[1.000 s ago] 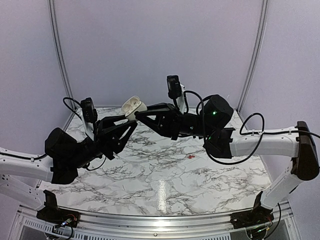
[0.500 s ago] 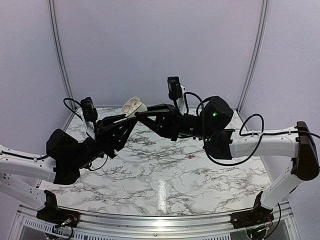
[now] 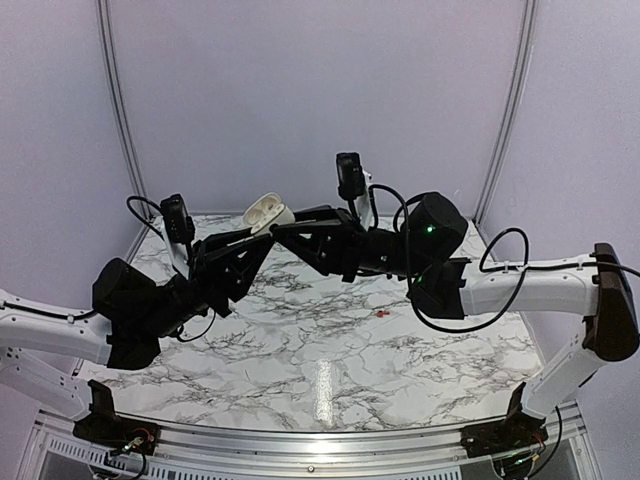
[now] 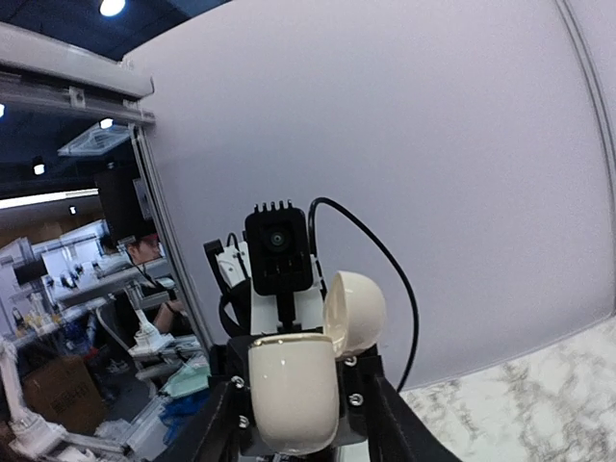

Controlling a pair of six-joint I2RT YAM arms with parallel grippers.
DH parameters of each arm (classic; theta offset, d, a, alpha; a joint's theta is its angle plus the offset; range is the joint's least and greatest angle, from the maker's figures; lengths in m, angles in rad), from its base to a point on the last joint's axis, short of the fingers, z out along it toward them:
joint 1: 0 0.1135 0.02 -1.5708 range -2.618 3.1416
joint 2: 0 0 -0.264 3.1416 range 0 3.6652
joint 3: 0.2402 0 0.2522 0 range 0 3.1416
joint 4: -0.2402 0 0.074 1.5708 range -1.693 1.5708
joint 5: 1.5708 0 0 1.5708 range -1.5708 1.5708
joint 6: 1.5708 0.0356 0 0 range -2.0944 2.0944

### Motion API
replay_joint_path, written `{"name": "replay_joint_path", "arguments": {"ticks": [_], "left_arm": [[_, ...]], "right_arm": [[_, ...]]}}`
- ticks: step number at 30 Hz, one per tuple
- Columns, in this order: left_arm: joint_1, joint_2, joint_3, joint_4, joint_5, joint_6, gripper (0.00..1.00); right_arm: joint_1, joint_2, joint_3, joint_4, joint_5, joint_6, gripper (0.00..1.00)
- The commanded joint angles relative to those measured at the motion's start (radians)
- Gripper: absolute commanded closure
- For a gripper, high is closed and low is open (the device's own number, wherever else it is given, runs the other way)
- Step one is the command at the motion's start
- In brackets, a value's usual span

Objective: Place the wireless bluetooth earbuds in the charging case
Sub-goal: Pass from the right arm to the left, then pass from the left arm to the right

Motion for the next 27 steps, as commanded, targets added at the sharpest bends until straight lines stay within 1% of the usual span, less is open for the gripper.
{"name": "replay_joint_path", "arguments": {"ticks": [1,4,7,9,11,14,16,19,23,27], "left_arm": [[-0.004,-0.06,-0.004,-0.009,0.015,0.043,0.89],[-0.002,-0.107,-0.012,-0.095,0.027,0.069,0.9],[-0.001,-0.157,-0.007,-0.212,0.051,0.096,0.9],[0.001,-0.189,0.0,-0.3,0.07,0.109,0.9],[0.003,-0.22,0.007,-0.404,0.092,0.125,0.91],[0.008,-0.258,0.009,-0.515,0.107,0.132,0.91],[0.015,-0.275,0.014,-0.57,0.133,0.131,0.91],[0.027,-0.287,0.037,-0.65,0.169,0.129,0.91],[0.05,-0.286,0.07,-0.754,0.217,0.133,0.92],[0.074,-0.275,0.082,-0.779,0.278,0.107,0.92]], "right_arm": [[-0.018,-0.05,-0.01,-0.041,0.006,0.004,0.45],[-0.032,-0.078,-0.02,-0.095,-0.009,-0.023,0.38],[-0.042,-0.106,-0.006,-0.205,-0.039,-0.079,0.37],[-0.043,-0.125,0.019,-0.321,-0.057,-0.157,0.38],[-0.042,-0.143,0.05,-0.48,-0.069,-0.237,0.39],[-0.043,-0.156,0.097,-0.644,-0.093,-0.324,0.39],[-0.041,-0.154,0.122,-0.72,-0.112,-0.359,0.4],[-0.037,-0.143,0.143,-0.787,-0.148,-0.386,0.42],[-0.026,-0.137,0.14,-0.83,-0.178,-0.404,0.46],[-0.012,-0.131,0.126,-0.843,-0.191,-0.406,0.51]]}}
